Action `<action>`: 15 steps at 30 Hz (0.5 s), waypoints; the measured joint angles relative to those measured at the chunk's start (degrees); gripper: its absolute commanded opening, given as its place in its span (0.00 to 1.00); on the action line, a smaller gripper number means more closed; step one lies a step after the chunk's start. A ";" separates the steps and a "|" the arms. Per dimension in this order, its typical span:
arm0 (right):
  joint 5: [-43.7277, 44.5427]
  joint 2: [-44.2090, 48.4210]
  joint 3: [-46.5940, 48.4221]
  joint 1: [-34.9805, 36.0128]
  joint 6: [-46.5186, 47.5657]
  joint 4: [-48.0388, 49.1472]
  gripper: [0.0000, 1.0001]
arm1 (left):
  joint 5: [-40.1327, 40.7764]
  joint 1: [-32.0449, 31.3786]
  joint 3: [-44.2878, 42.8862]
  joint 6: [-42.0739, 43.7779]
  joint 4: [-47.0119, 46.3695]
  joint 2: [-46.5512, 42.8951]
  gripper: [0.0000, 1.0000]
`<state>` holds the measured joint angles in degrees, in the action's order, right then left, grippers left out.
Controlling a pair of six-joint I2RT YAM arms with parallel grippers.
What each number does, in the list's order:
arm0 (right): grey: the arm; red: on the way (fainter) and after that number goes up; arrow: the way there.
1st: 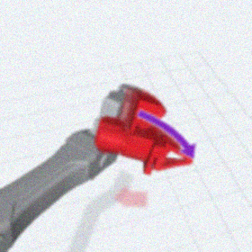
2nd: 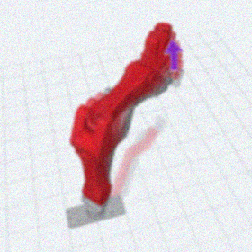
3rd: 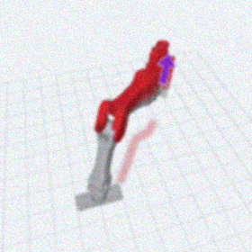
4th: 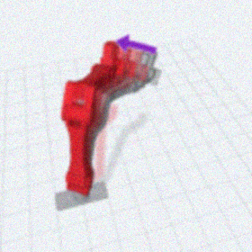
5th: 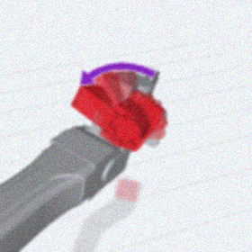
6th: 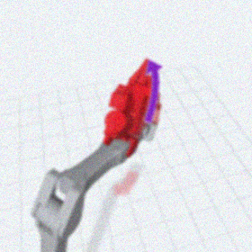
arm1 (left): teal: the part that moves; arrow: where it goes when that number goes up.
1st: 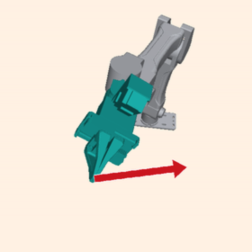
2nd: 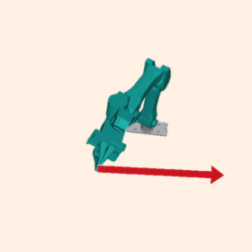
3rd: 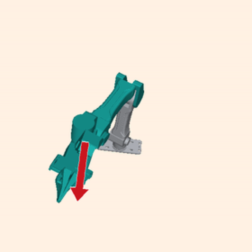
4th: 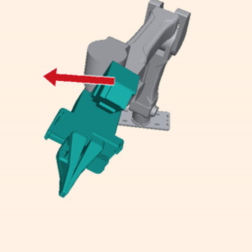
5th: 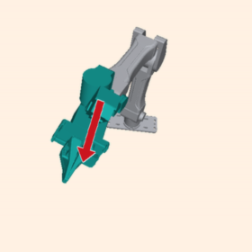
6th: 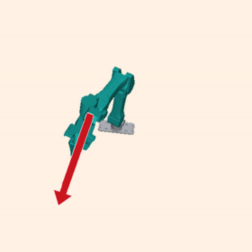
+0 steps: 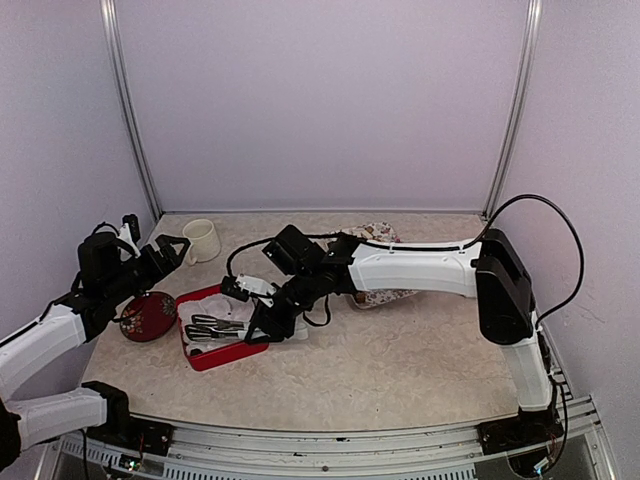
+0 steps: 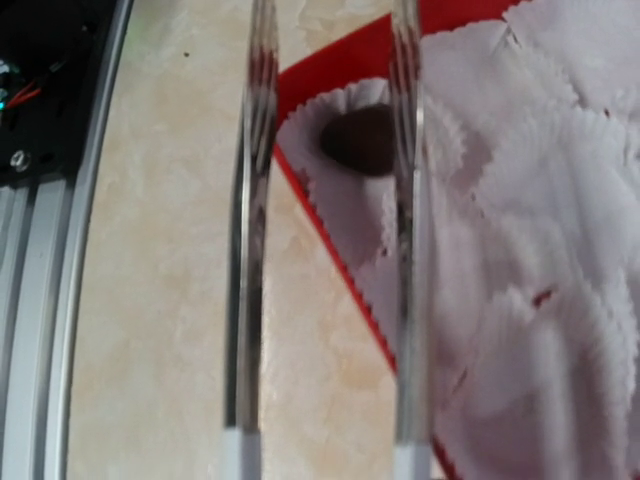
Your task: Pack the chocolate
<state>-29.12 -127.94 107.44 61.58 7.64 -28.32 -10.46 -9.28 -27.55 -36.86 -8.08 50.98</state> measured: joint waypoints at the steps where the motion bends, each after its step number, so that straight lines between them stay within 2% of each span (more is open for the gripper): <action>1: 0.15 0.87 -1.01 -0.15 -0.07 0.07 0.38 | -0.04 0.00 0.00 0.04 0.02 0.00 0.99; 6: 1.84 10.62 -11.87 -3.80 -1.40 2.03 0.37 | -0.09 0.00 0.00 0.09 0.04 -0.13 0.99; 15: 8.24 29.31 -28.09 -16.41 -4.20 4.50 0.38 | -0.76 0.22 0.00 0.07 0.00 -0.15 0.99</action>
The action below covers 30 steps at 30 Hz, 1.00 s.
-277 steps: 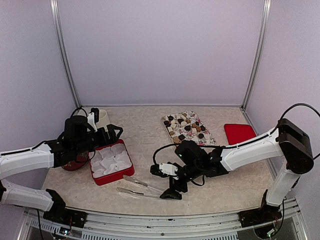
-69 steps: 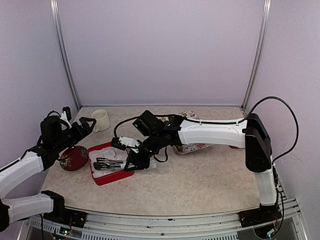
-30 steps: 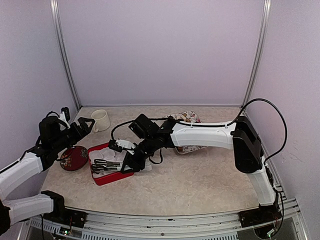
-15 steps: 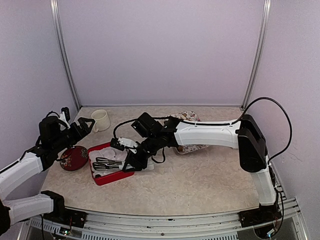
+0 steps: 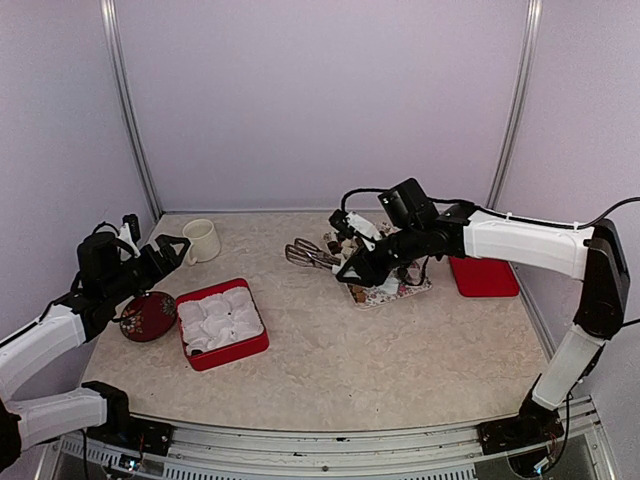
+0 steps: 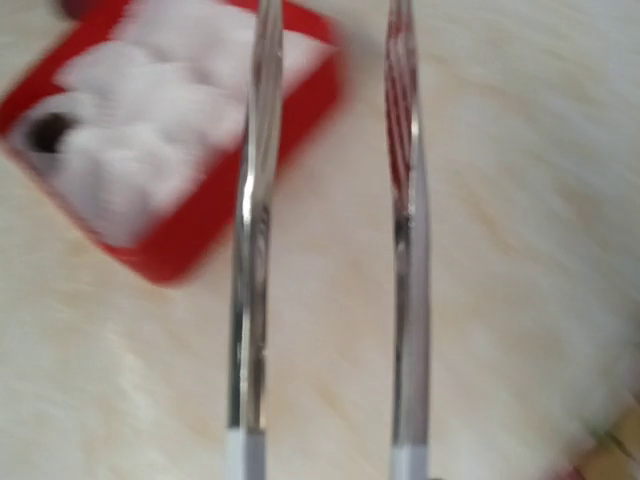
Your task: Pack the chocolate
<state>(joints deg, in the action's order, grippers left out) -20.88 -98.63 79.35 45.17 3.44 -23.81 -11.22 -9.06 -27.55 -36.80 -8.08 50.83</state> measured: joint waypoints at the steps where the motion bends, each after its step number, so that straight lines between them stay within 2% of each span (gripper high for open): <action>1: 1.01 1.60 -2.01 -1.36 -0.20 0.17 0.38 | -0.13 0.00 0.00 0.00 0.00 0.00 0.99; 6: 6.05 7.04 -11.06 -7.80 -1.14 -0.70 0.39 | -0.39 0.00 0.00 -0.02 0.00 0.02 0.99; 11: 11.65 9.33 -15.93 -11.74 -1.66 -2.54 0.40 | -0.61 0.00 0.00 -0.04 -0.02 0.24 0.99; 17: 14.71 10.03 -18.78 -13.46 -2.05 -2.80 0.41 | -0.83 0.02 0.00 -0.07 -0.09 0.26 0.99; 30: 14.69 6.10 -19.19 -14.21 -1.92 -1.16 0.42 | -0.87 0.02 0.00 -0.26 -0.13 0.33 0.99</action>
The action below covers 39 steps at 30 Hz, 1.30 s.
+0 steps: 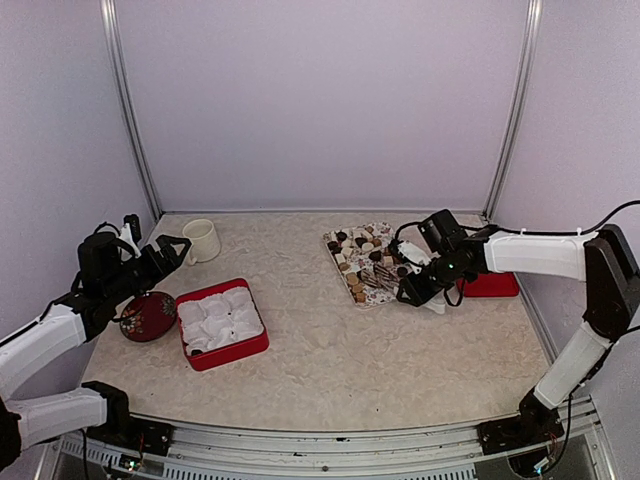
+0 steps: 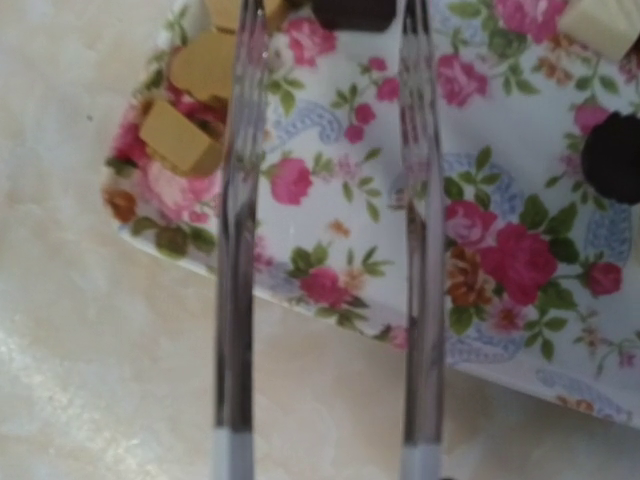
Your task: Pack the chocolate
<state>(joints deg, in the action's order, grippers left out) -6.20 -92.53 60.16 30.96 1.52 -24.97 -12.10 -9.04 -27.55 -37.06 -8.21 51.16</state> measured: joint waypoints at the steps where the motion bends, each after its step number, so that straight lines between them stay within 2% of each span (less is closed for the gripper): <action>1: 0.00 -0.17 0.00 -0.07 0.02 0.02 0.42 | 0.02 0.00 0.00 0.00 0.00 0.00 0.99; 18: -0.59 -5.49 1.46 -0.46 0.55 2.01 0.41 | 0.04 0.00 -0.02 0.00 -0.37 1.20 0.99; 31: -0.50 -9.90 4.83 -1.29 1.20 3.56 0.32 | 0.13 0.02 -0.02 0.04 -0.33 1.20 0.99; 39: -0.57 -9.79 5.73 -1.53 1.64 3.58 0.30 | 0.20 0.13 -0.02 0.07 -0.33 1.20 0.99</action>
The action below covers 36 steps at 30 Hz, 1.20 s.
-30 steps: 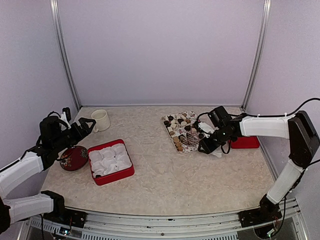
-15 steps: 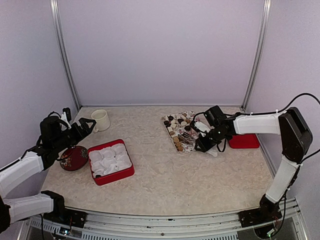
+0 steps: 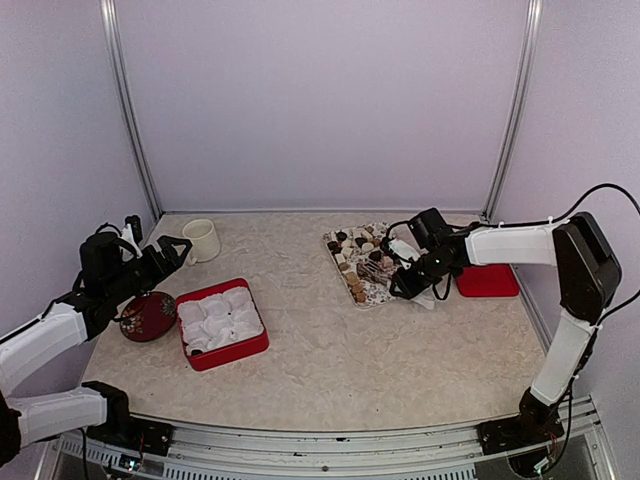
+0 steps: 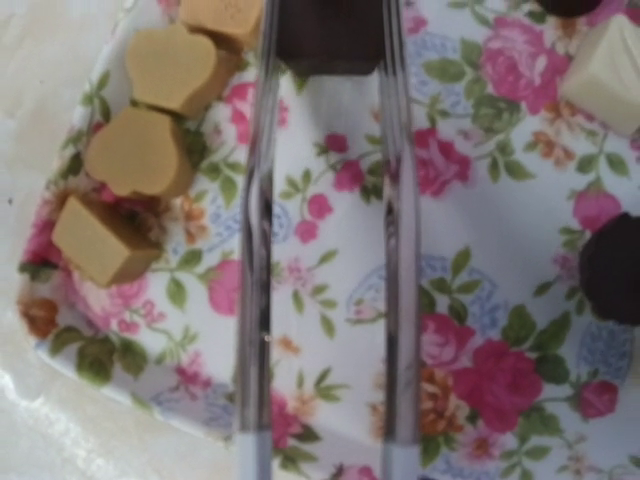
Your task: Pack the chocolate
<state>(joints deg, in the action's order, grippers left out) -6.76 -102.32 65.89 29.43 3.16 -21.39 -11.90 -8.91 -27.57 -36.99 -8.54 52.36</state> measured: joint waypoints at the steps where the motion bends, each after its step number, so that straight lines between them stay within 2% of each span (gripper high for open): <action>1: 0.00 0.24 0.02 0.00 0.07 -0.07 0.30 | 0.00 0.00 0.00 0.00 0.00 0.00 0.99; 10: -2.89 6.69 1.16 -0.02 0.92 -1.97 0.29 | 0.13 0.00 0.00 -0.02 0.00 0.13 0.99; 19: -10.97 10.43 2.16 2.38 4.52 -2.60 0.29 | 0.09 0.20 0.00 -0.02 -0.02 0.09 0.99; 28: -15.10 9.64 9.40 14.10 7.39 -5.07 0.29 | 0.04 0.20 0.00 -0.07 0.00 -0.52 0.99; 36: -16.57 3.48 14.80 21.44 7.72 -5.46 0.29 | -0.24 0.20 0.00 -0.22 0.00 -0.98 0.99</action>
<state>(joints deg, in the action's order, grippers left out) -23.33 -98.85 80.68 50.87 10.87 -26.85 -12.14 -8.71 -27.57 -37.21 -8.54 51.37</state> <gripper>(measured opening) 0.297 0.989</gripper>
